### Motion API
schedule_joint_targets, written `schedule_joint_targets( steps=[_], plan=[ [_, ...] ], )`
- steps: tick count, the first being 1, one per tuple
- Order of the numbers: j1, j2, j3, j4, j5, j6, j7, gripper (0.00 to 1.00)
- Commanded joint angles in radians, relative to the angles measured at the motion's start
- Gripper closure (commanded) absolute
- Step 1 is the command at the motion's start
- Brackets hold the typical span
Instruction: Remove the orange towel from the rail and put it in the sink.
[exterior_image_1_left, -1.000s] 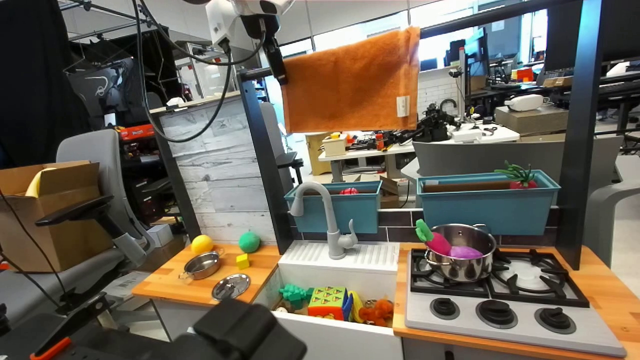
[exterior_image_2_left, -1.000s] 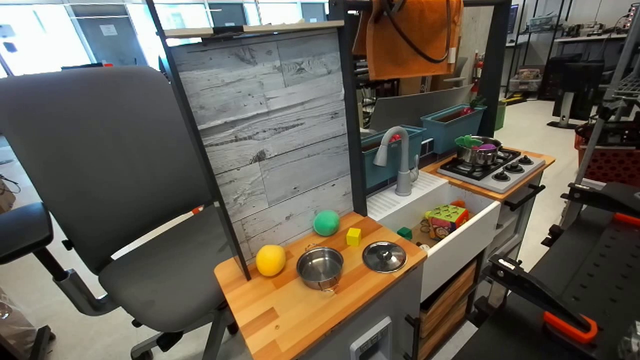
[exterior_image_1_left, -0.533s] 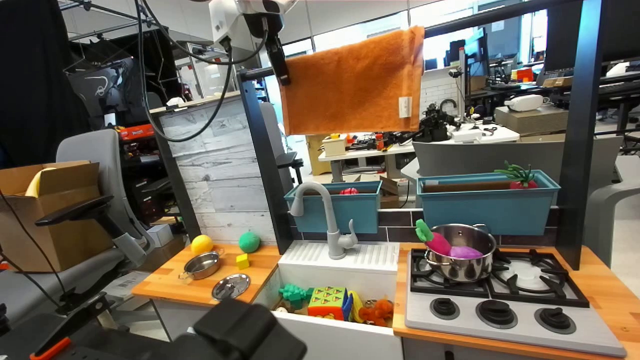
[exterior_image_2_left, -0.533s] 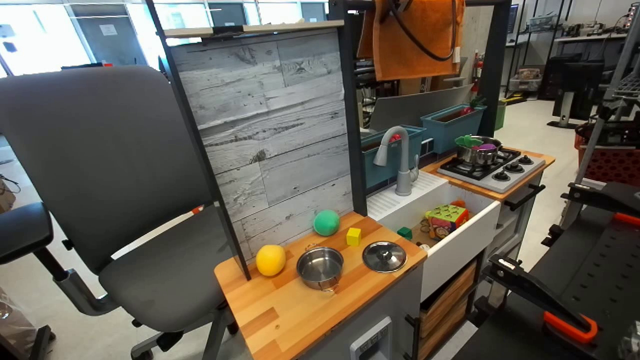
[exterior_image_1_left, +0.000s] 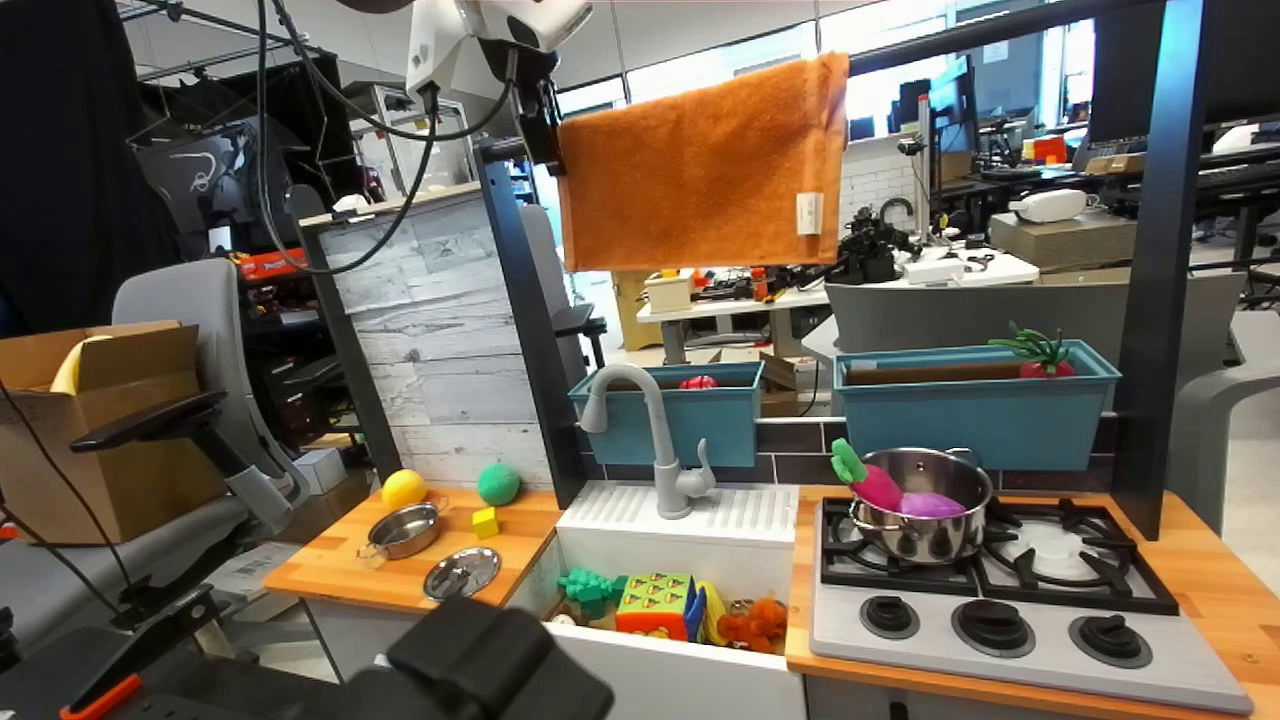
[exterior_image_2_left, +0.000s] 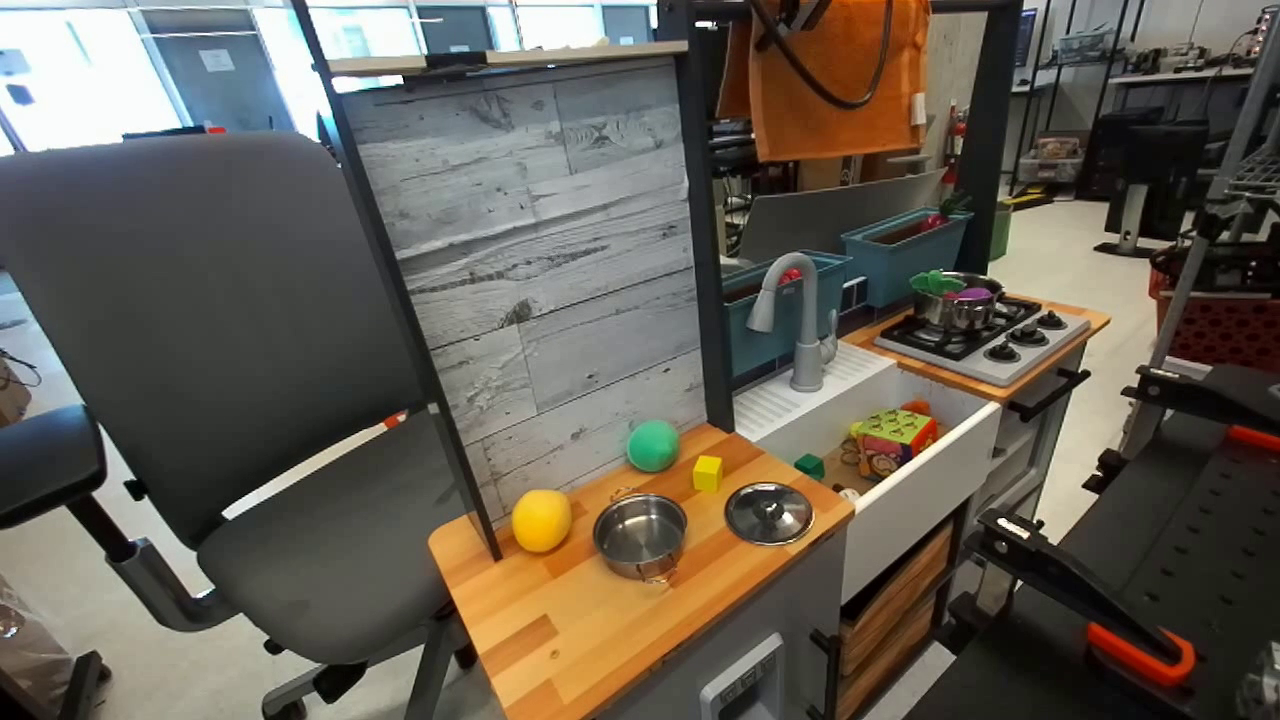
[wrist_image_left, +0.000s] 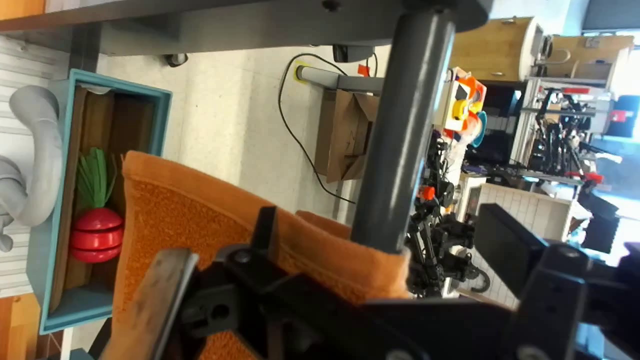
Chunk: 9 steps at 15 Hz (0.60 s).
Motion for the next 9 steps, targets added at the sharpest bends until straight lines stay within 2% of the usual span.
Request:
schedule_joint_targets(
  steps=[1,4,8,9],
  plan=[
    [-0.028,-0.05,0.023,-0.043,0.137,0.061,-0.034,0.0],
    [-0.029,-0.063,0.004,-0.062,0.169,0.066,-0.01,0.0],
    [-0.013,-0.065,-0.046,-0.084,0.138,0.026,0.051,0.0],
    [-0.012,-0.065,-0.052,-0.088,0.132,0.021,0.061,0.09]
  ],
)
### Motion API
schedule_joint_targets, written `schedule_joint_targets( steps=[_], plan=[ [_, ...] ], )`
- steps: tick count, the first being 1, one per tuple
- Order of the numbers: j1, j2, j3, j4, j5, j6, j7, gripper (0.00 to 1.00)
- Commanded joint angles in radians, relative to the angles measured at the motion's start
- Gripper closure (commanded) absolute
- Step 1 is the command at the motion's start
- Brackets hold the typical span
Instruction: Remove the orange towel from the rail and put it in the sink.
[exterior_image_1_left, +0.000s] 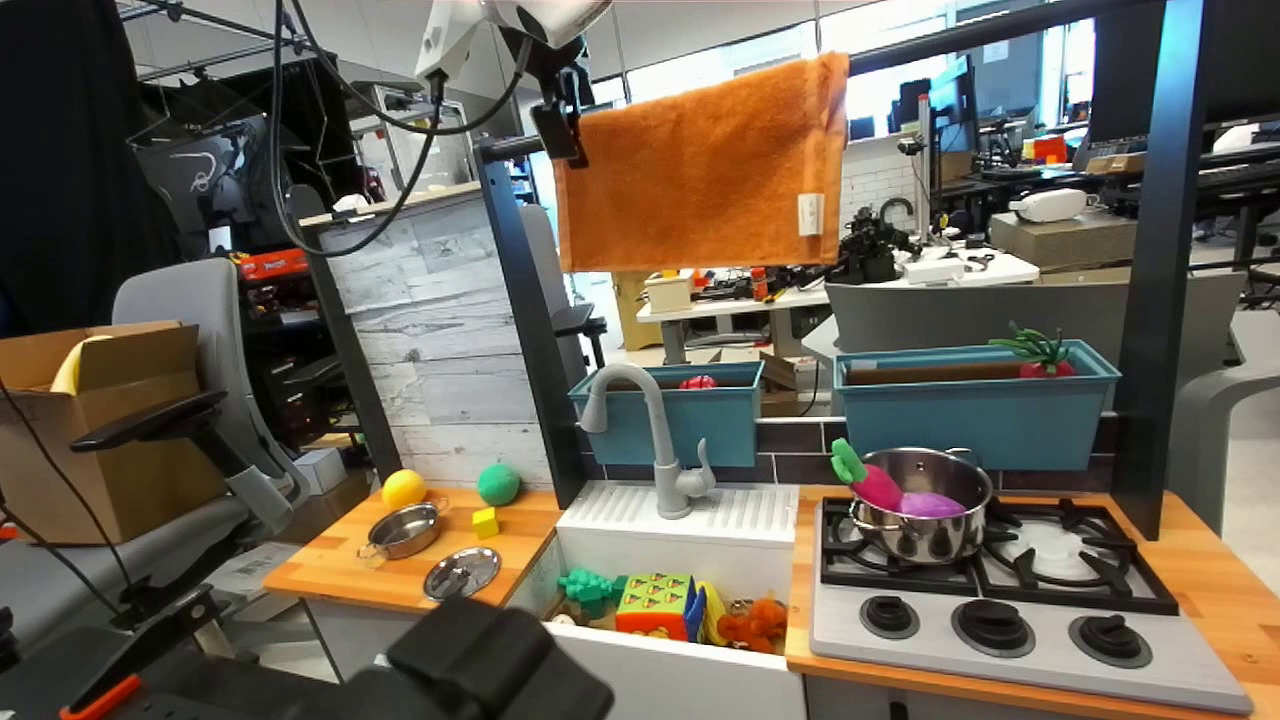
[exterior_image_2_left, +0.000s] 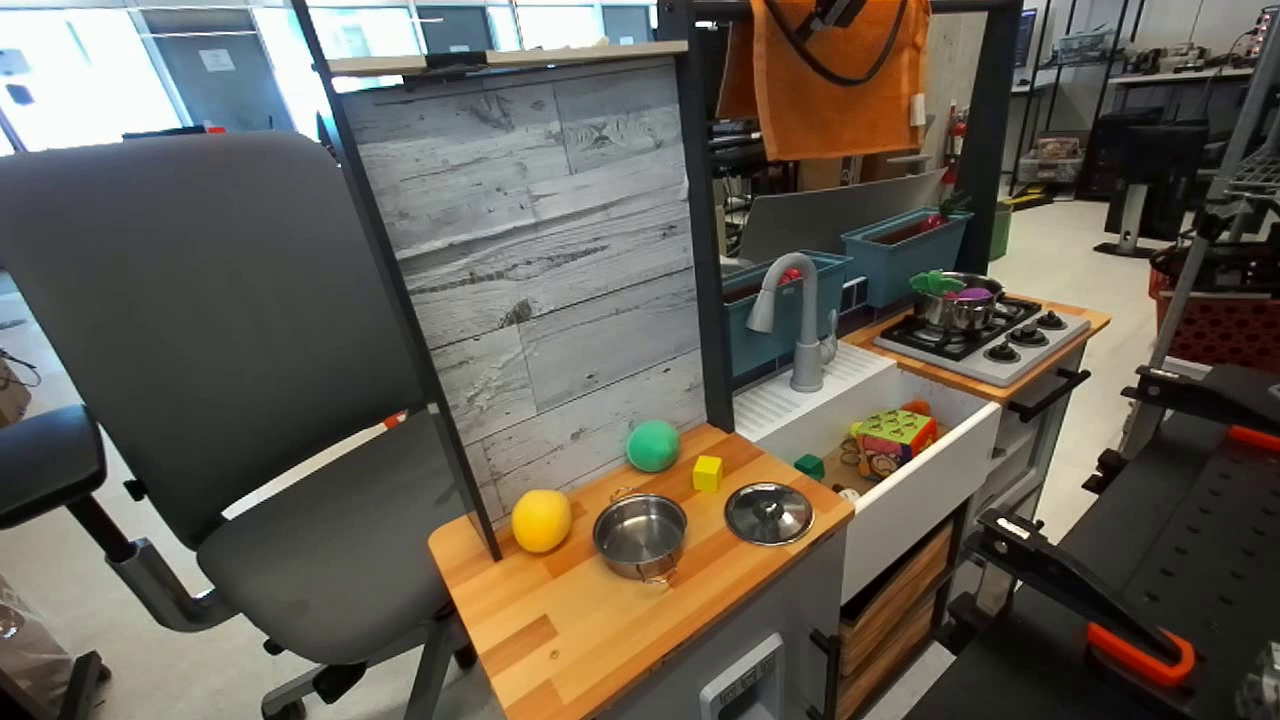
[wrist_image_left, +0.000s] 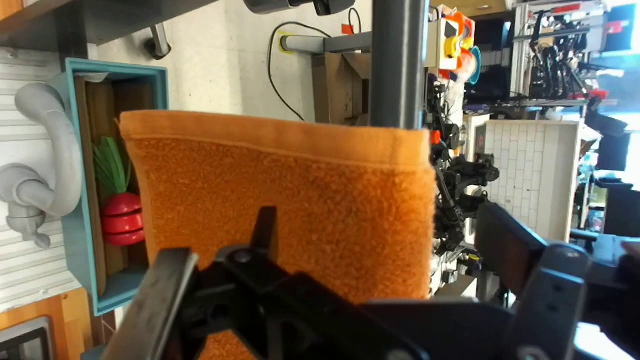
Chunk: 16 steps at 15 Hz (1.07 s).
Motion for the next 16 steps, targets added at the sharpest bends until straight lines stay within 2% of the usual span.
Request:
schedule_joint_targets(
  steps=[1,4,10,14,16],
  plan=[
    [0.012,-0.025,-0.032,-0.032,-0.011,-0.028,0.048,0.26],
    [0.013,-0.027,-0.038,-0.04,-0.01,-0.03,0.056,0.51],
    [0.011,-0.036,-0.031,-0.025,0.005,-0.03,0.038,0.95],
    [-0.005,-0.042,-0.014,-0.032,0.012,-0.038,0.008,0.93],
    [-0.008,-0.053,-0.014,-0.051,-0.017,-0.081,-0.034,0.93]
  ],
)
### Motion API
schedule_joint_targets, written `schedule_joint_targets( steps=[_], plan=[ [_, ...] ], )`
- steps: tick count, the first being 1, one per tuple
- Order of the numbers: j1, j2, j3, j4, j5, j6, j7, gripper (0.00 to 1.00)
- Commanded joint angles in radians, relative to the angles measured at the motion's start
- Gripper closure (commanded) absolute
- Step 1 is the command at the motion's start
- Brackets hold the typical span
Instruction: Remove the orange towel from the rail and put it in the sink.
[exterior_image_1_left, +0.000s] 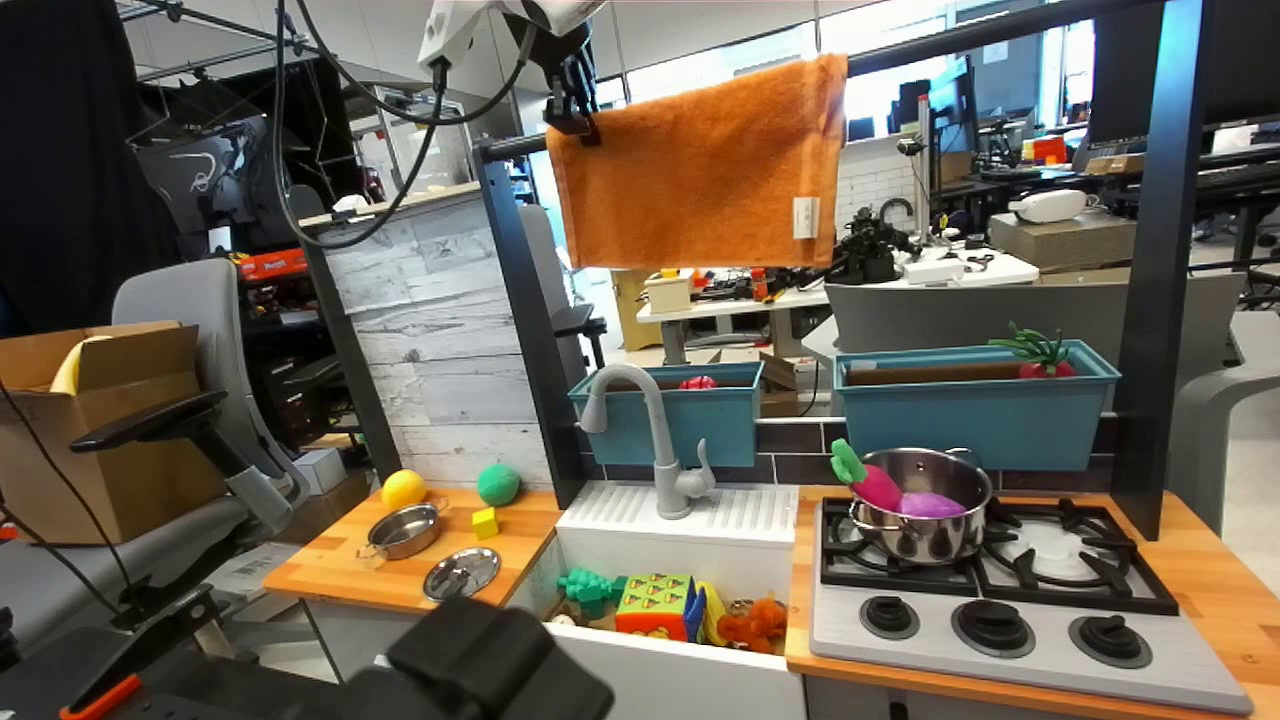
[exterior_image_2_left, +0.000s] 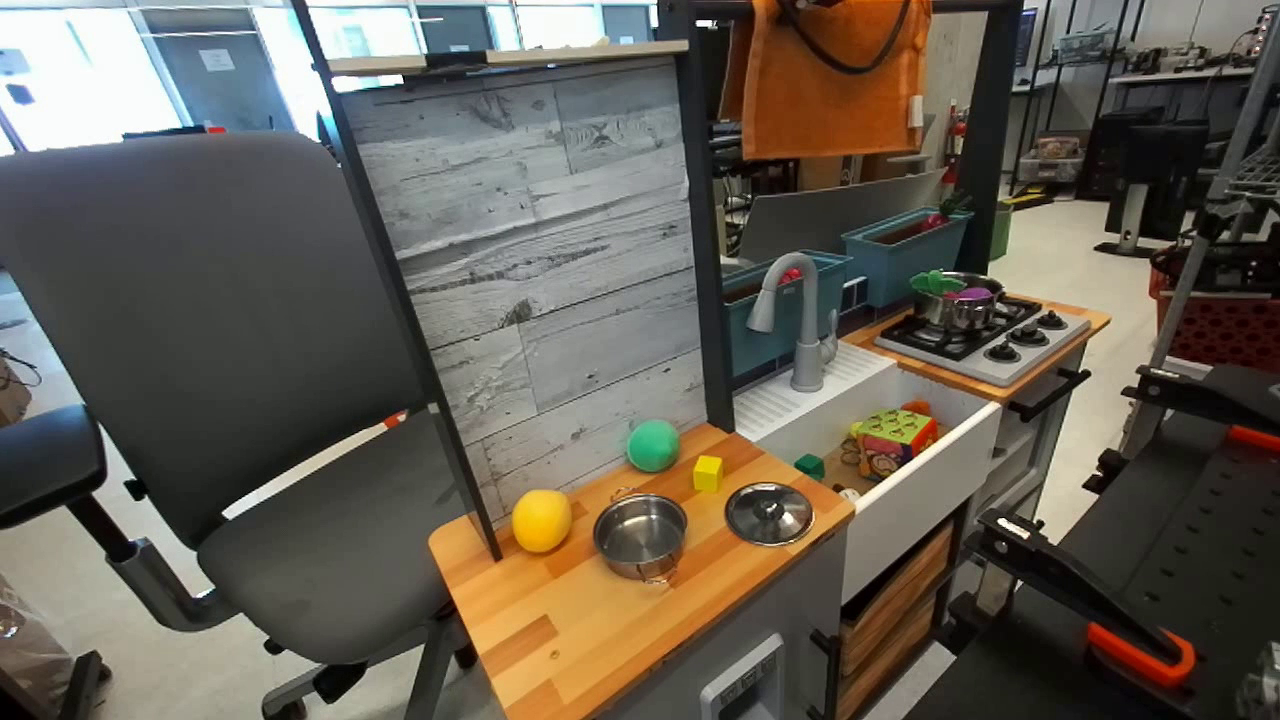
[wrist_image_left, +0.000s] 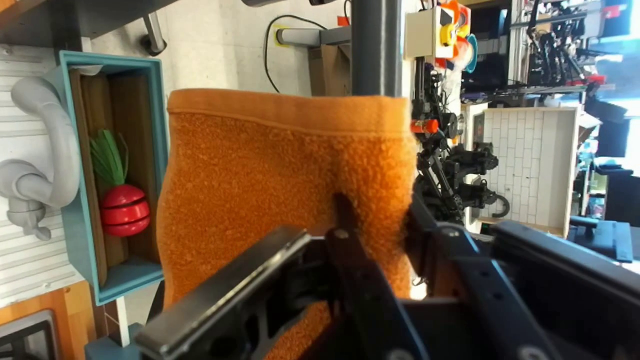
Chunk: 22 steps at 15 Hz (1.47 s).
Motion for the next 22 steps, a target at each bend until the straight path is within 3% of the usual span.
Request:
schedule_joint_targets(
  steps=[1,9,10,11,12,15,16,17,22],
  plan=[
    [-0.01,-0.045,0.002,-0.061,-0.032,-0.091,-0.063,0.93],
    [-0.012,-0.056,0.006,-0.08,-0.033,-0.108,-0.115,0.93],
    [-0.014,-0.056,0.01,-0.078,-0.025,-0.108,-0.127,0.65],
    [-0.013,-0.056,0.01,-0.079,-0.026,-0.111,-0.135,0.46],
    [-0.008,-0.057,0.008,-0.085,-0.035,-0.114,-0.144,0.87],
    [-0.002,-0.068,0.008,-0.087,-0.035,-0.132,-0.177,0.87],
    [0.013,-0.074,-0.006,-0.093,-0.047,-0.129,-0.167,0.98],
    [0.014,-0.083,-0.006,-0.102,-0.05,-0.131,-0.177,1.0],
    [0.024,-0.092,-0.008,-0.169,-0.125,-0.148,-0.178,0.99]
  ],
)
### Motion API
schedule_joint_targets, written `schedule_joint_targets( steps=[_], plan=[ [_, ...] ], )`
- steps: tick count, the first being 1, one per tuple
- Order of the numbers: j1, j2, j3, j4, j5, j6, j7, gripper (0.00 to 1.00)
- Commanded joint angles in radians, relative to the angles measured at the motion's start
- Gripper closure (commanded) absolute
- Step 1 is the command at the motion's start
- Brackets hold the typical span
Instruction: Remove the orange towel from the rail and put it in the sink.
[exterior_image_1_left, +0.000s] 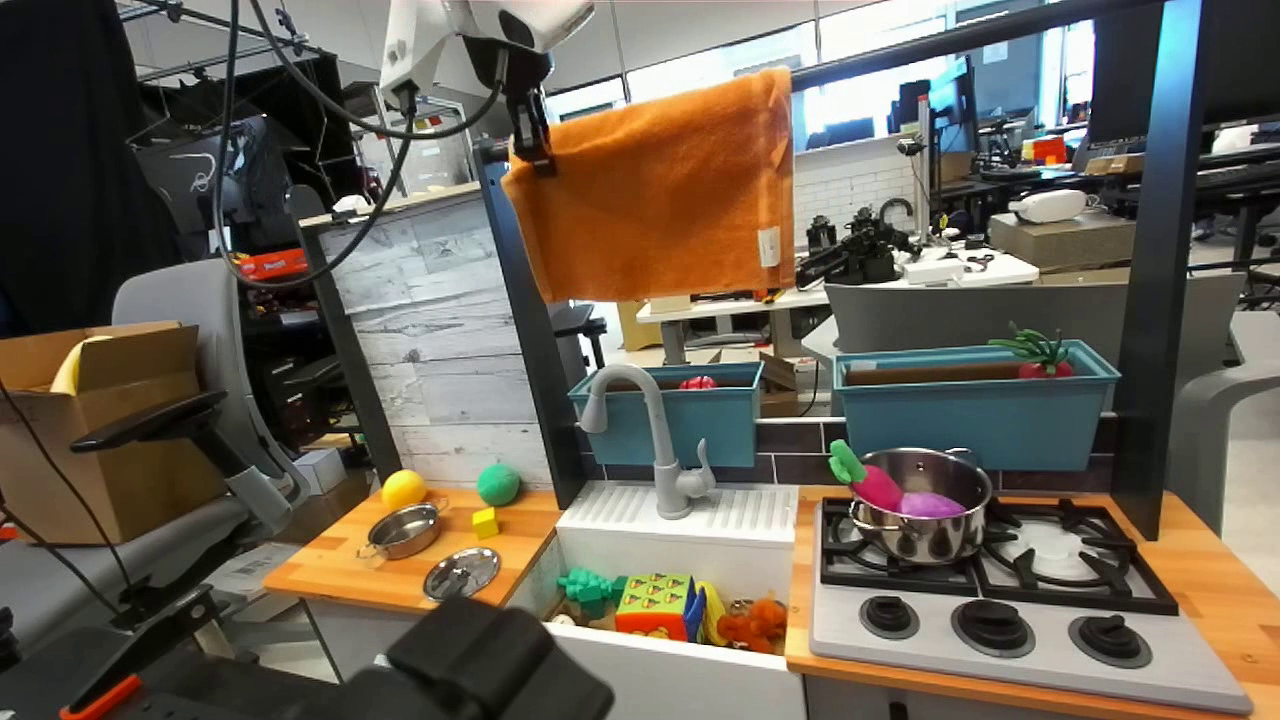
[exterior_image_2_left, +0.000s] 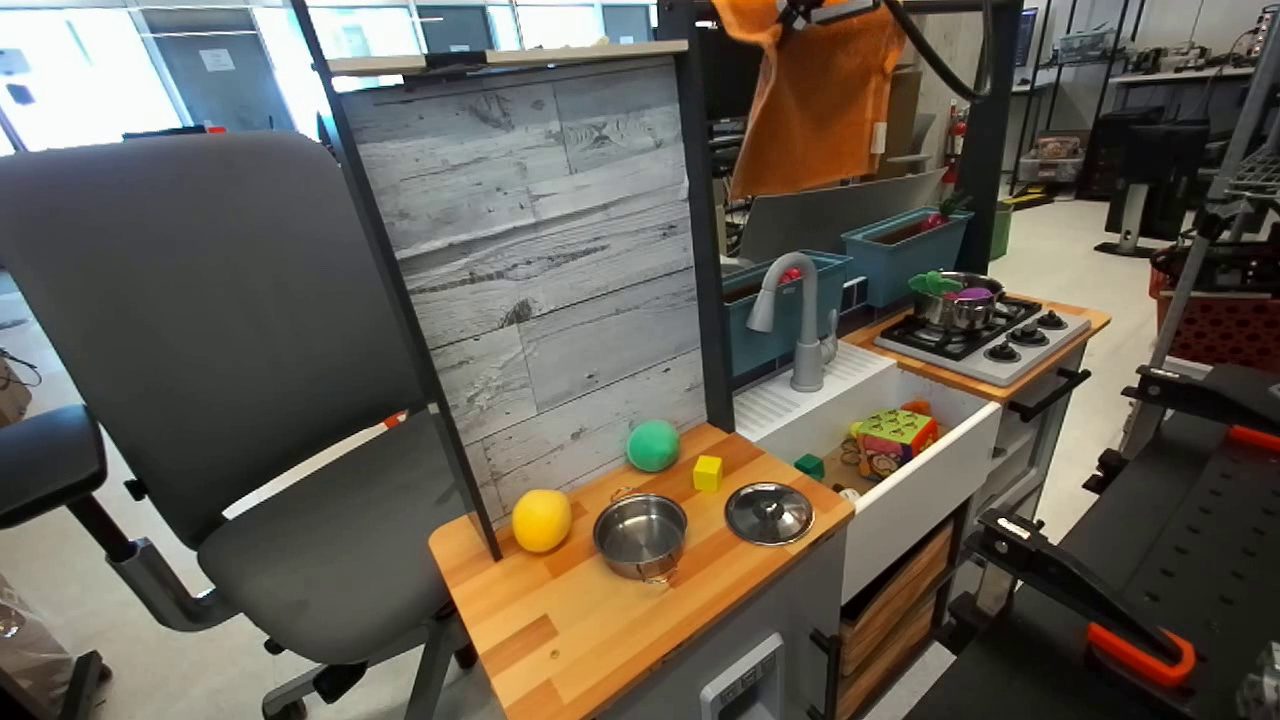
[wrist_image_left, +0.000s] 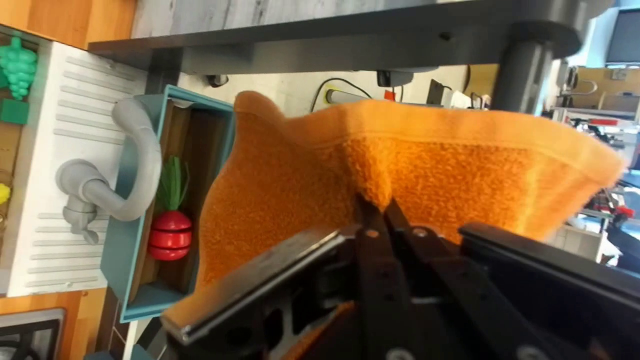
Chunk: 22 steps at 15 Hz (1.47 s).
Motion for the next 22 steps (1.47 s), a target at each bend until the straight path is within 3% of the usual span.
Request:
schedule_joint_targets(
  steps=[1,9,13,17,22],
  plan=[
    [0.021,-0.019,-0.017,-0.059,-0.086,-0.026,0.005,0.99],
    [0.102,0.149,-0.057,-0.011,-0.583,-0.091,0.266,0.99],
    [0.103,0.252,-0.072,0.1,-0.707,-0.248,0.323,0.99],
    [0.081,0.367,-0.089,0.235,-0.781,-0.457,0.293,0.99],
    [0.119,0.516,-0.165,0.405,-0.959,-0.676,0.362,0.99]
  ],
)
